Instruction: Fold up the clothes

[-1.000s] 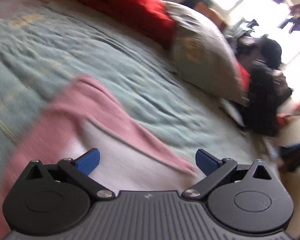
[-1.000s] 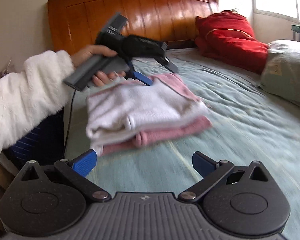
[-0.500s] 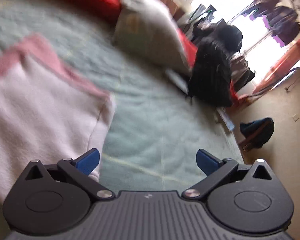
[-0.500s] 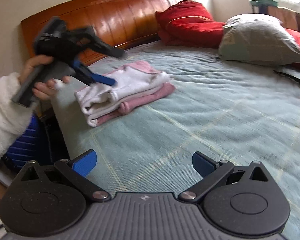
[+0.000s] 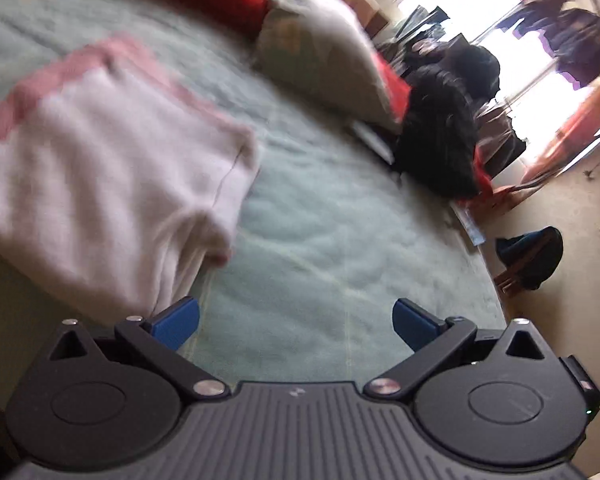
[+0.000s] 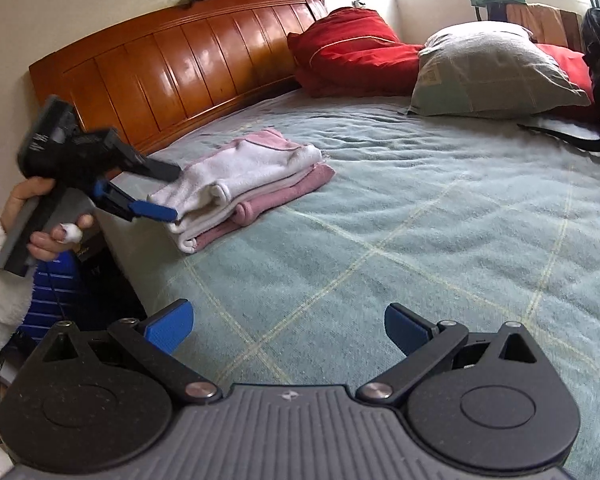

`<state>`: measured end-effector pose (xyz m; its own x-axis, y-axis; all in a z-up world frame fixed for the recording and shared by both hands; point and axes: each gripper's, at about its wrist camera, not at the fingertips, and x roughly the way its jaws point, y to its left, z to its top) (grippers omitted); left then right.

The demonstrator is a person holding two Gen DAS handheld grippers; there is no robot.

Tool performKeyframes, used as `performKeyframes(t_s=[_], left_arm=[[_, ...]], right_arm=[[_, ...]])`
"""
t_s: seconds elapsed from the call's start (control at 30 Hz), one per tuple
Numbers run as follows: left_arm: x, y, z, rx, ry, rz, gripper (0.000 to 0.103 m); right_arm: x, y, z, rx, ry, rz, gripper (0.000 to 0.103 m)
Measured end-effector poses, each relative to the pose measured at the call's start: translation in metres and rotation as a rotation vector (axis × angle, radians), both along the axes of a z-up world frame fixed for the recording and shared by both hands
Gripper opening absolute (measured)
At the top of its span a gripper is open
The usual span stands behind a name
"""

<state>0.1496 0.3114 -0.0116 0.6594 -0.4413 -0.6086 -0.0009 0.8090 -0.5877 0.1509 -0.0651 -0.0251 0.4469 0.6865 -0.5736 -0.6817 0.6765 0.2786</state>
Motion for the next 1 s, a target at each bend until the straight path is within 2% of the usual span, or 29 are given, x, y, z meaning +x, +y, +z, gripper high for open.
performKeyframes(t_s=[0.1, 0.17, 0.3, 0.37, 0.53, 0.63, 0.77, 0.87, 1.0], left_arm=[[0.004, -0.007, 0.008, 0.157, -0.028, 0.081, 0.102], [0.008, -0.011, 0.002, 0.202, -0.001, 0.095, 0.102], [0.01, -0.021, -0.021, 0.218, 0.094, 0.1, 0.102], [0.003, -0.031, -0.013, 0.279, 0.053, 0.094, 0.102], [0.015, -0.038, 0.014, 0.28, -0.061, 0.063, 0.102], [0.042, -0.045, 0.011, 0.332, -0.052, 0.092, 0.102], [0.065, -0.055, -0.007, 0.364, 0.003, 0.096, 0.102], [0.067, -0.058, -0.022, 0.37, 0.045, 0.105, 0.102], [0.025, -0.06, -0.004, 0.388, -0.032, 0.124, 0.102]], right_arm=[[-0.001, 0.003, -0.002, -0.014, 0.014, -0.01, 0.103], [-0.003, 0.006, -0.002, -0.027, 0.012, -0.006, 0.103], [-0.008, 0.008, -0.001, -0.043, 0.005, -0.003, 0.103], [-0.009, 0.007, 0.0, -0.041, 0.004, -0.003, 0.103], [-0.009, 0.006, 0.0, -0.04, 0.011, -0.023, 0.103], [-0.01, 0.006, -0.001, -0.041, 0.017, -0.028, 0.103], [-0.009, 0.007, -0.002, -0.062, 0.021, -0.037, 0.103], [-0.007, 0.006, -0.004, -0.065, 0.033, -0.043, 0.103], [-0.003, 0.007, -0.007, -0.075, 0.042, -0.039, 0.103]])
